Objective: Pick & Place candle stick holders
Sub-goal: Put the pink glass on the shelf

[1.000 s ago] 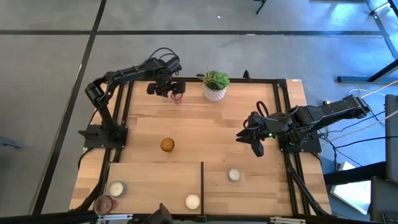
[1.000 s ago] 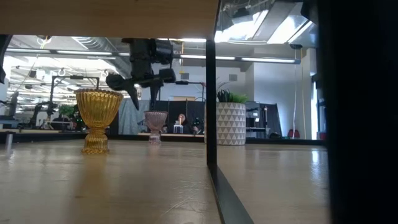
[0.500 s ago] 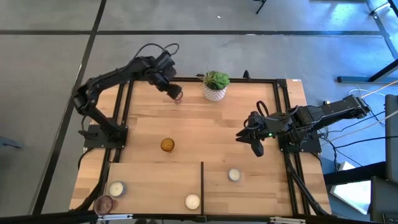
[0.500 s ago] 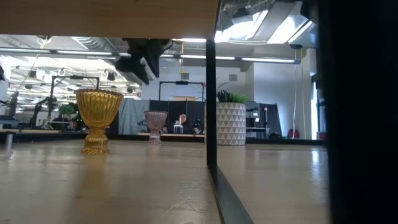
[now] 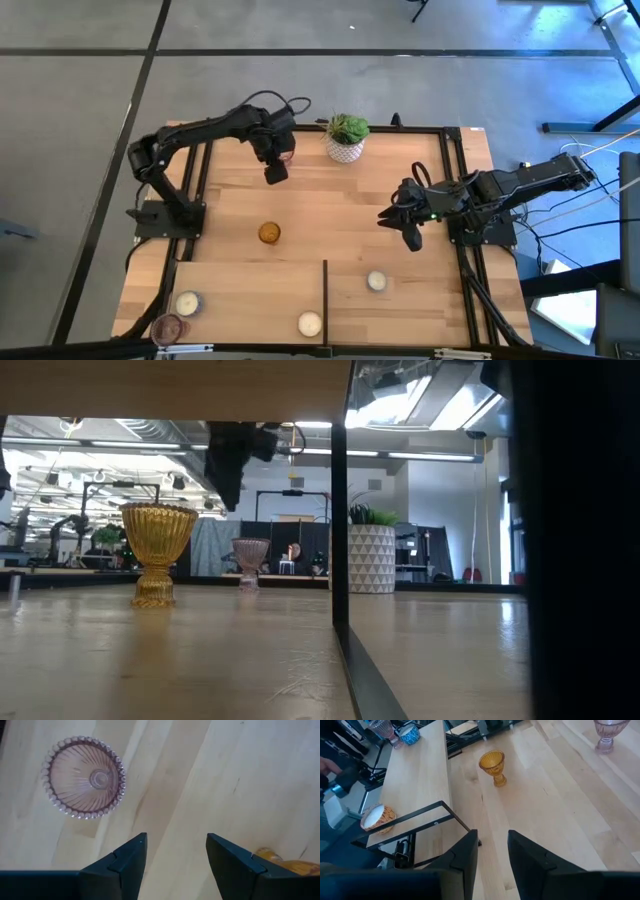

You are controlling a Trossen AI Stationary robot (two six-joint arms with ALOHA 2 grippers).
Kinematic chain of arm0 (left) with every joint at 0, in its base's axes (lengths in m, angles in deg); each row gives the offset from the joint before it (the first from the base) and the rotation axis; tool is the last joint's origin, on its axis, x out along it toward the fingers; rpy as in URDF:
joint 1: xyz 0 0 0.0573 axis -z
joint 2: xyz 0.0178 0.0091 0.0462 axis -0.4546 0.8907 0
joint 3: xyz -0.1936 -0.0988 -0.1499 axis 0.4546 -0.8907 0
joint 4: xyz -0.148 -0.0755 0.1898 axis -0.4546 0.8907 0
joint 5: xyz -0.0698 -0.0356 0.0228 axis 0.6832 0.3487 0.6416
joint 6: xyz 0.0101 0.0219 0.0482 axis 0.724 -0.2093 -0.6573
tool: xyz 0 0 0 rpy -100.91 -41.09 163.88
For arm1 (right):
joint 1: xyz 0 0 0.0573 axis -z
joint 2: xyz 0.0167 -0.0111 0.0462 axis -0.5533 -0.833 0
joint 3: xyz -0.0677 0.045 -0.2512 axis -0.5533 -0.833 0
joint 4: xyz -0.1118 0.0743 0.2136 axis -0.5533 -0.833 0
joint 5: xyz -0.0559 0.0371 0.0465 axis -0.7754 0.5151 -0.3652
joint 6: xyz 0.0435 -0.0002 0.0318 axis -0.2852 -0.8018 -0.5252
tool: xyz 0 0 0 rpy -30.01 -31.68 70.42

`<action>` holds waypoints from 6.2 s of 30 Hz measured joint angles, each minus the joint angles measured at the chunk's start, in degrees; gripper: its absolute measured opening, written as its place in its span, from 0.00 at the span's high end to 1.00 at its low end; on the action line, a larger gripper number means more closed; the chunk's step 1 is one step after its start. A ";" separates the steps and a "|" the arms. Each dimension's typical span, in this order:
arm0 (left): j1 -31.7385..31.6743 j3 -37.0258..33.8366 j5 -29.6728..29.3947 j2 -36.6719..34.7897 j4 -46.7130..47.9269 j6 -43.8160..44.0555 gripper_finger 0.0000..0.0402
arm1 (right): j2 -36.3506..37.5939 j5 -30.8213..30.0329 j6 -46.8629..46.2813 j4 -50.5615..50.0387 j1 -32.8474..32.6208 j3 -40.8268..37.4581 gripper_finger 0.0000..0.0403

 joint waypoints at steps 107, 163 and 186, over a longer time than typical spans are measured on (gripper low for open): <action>5.05 14.48 -8.36 5.53 6.07 8.94 0.96 | -4.22 2.35 -5.60 2.54 -0.94 -0.04 0.73; 82.50 19.76 -12.14 -5.69 25.48 113.03 0.96 | -8.05 3.33 -10.15 12.08 -6.27 -0.04 0.73; 55.90 35.22 -18.51 -5.75 25.54 60.60 0.96 | -10.93 4.10 -1.61 10.13 -9.10 7.07 0.73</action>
